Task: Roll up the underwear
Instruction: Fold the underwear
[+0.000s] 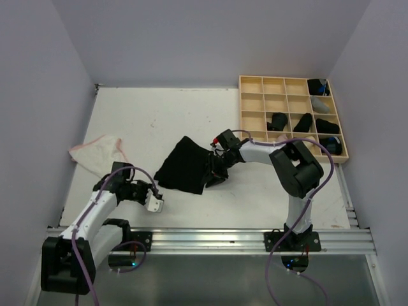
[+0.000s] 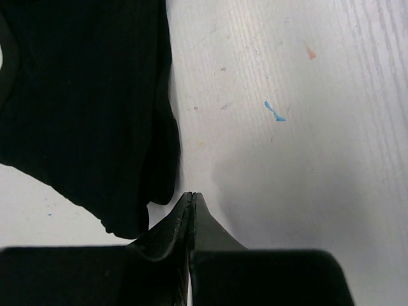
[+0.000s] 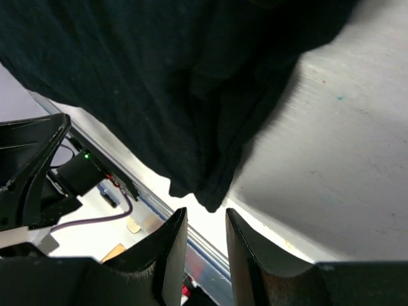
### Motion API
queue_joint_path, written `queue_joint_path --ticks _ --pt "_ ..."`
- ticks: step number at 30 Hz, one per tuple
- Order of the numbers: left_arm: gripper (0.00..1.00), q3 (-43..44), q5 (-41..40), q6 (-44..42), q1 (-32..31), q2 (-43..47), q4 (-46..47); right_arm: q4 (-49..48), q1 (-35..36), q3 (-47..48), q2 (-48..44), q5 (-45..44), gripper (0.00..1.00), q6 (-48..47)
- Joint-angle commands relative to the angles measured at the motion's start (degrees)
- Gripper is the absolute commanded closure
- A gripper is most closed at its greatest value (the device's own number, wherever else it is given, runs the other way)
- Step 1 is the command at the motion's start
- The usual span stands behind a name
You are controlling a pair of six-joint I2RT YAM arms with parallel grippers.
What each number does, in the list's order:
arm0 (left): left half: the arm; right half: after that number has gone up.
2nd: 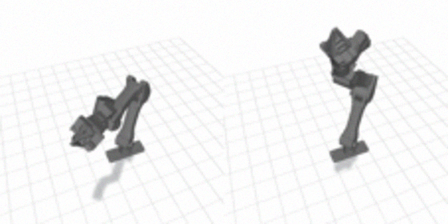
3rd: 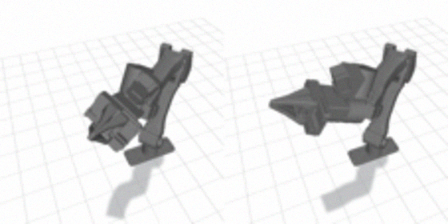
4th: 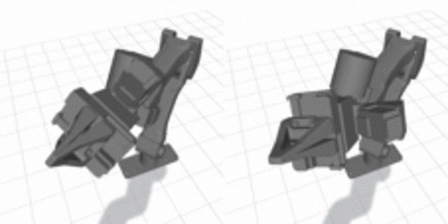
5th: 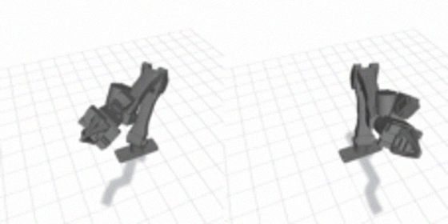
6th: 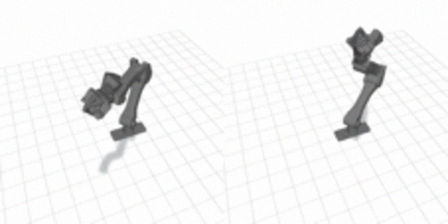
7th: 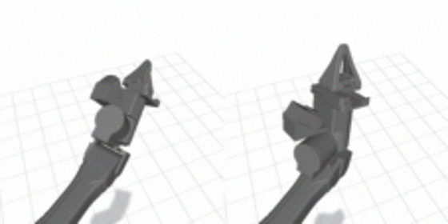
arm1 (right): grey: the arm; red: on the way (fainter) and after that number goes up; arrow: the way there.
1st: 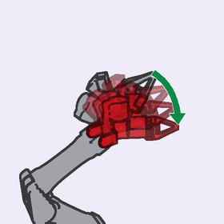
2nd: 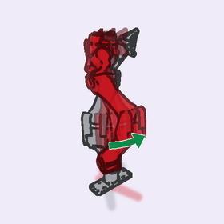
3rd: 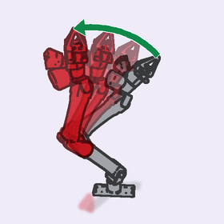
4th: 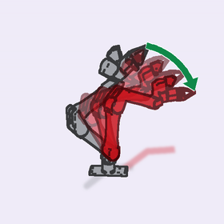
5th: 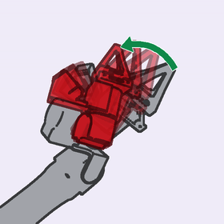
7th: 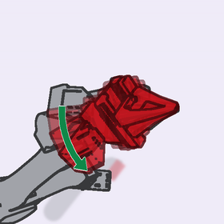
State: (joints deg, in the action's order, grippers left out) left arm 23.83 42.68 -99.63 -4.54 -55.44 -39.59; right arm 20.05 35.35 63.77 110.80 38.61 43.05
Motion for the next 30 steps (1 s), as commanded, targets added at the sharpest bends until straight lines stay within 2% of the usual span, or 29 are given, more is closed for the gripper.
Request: queue_joint_path --ticks 1,5,10,19,30 --pt "1.0 -4.9 0.9 1.5 -0.1 5.1 13.6 -2.3 0.3 -0.7 -2.3 1.8 0.66 3.2" --pt "1.0 -5.1 1.1 2.9 -0.8 4.2 14.5 -3.3 0.3 -1.2 -2.0 2.0 0.65 4.6" --pt "1.0 -5.6 1.4 5.9 -0.8 2.0 20.9 -3.3 0.4 -1.0 -1.5 1.9 0.64 5.2" --pt "1.0 -2.7 1.5 5.1 -1.0 -5.4 20.7 -2.7 0.6 0.0 -1.3 1.4 0.64 4.8" --pt "1.0 -2.3 3.6 7.7 -1.1 -3.5 20.6 -2.4 0.7 -0.1 -1.4 1.5 0.64 4.8"
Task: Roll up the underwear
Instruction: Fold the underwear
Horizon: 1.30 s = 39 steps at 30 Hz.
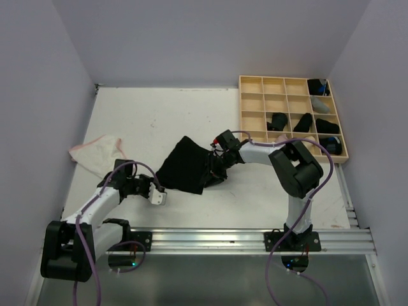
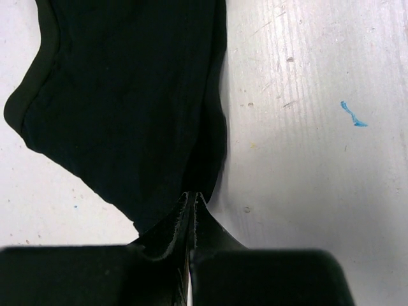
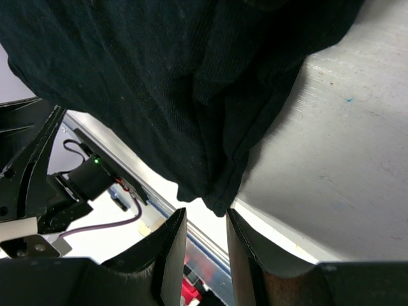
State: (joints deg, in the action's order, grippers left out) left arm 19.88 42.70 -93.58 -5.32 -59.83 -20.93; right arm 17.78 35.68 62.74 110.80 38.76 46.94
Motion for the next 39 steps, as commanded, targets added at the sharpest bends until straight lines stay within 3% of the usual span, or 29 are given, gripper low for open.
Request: queue_joint_path --ticks 1,11,17,23,39 --pt "1.0 1.7 3.5 1.6 -0.3 0.6 2.1 0.0 0.3 0.9 -1.4 1.3 0.64 0.9" --pt "1.0 4.8 2.0 1.0 -0.4 -6.4 1.7 0.3 0.3 1.9 -0.8 1.6 0.66 1.5" --pt "1.0 5.6 0.4 -1.9 -0.9 -9.7 -1.4 0.1 0.4 1.2 -1.3 0.3 0.76 5.4" --pt "1.0 6.6 -1.2 -3.4 -2.4 -11.1 -4.1 1.7 1.3 2.6 -0.9 -2.8 0.69 6.5" --pt "1.0 7.8 -3.8 -2.6 -3.3 -13.5 -3.9 5.2 3.2 5.8 1.1 -7.4 0.69 6.5"
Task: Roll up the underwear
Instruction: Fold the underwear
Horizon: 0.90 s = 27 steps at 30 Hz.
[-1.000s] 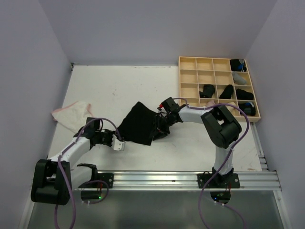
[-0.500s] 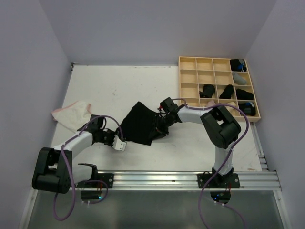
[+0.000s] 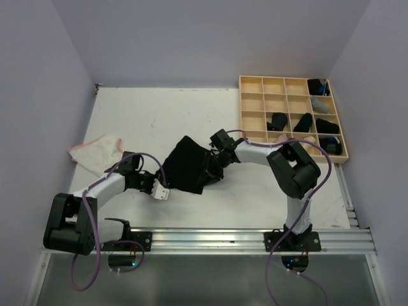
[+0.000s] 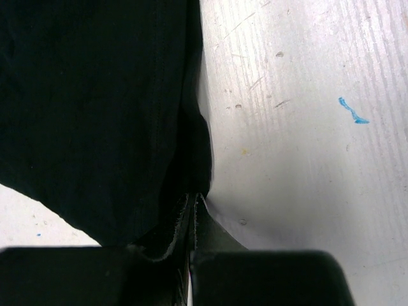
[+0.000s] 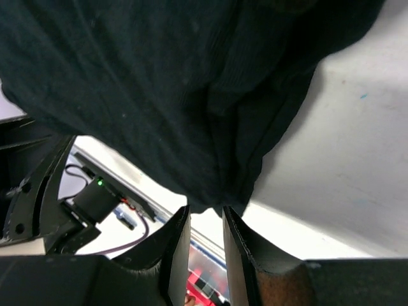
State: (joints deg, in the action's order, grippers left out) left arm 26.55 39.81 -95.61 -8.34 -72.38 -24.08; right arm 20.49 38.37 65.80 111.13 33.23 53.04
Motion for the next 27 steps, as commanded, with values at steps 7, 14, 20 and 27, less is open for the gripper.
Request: queue_joint_path --ticks 7,14,20,27 --pt "1.0 1.1 -1.1 -0.5 -0.3 -1.0 -0.4 2.6 0.7 4.0 2.3 -1.9 0.7 -0.5" --pt "1.0 1.3 -1.4 -0.1 -0.3 -1.3 -0.4 3.9 0.7 5.3 3.3 -2.9 0.83 -1.4" --pt "1.0 1.1 -2.2 0.0 -0.3 -1.3 -0.3 5.2 0.7 6.6 3.7 -4.1 1.0 -2.3" --pt "1.0 1.1 -2.8 -0.2 -0.1 -1.3 -0.3 7.3 -0.2 7.6 0.5 -5.5 1.0 -4.4"
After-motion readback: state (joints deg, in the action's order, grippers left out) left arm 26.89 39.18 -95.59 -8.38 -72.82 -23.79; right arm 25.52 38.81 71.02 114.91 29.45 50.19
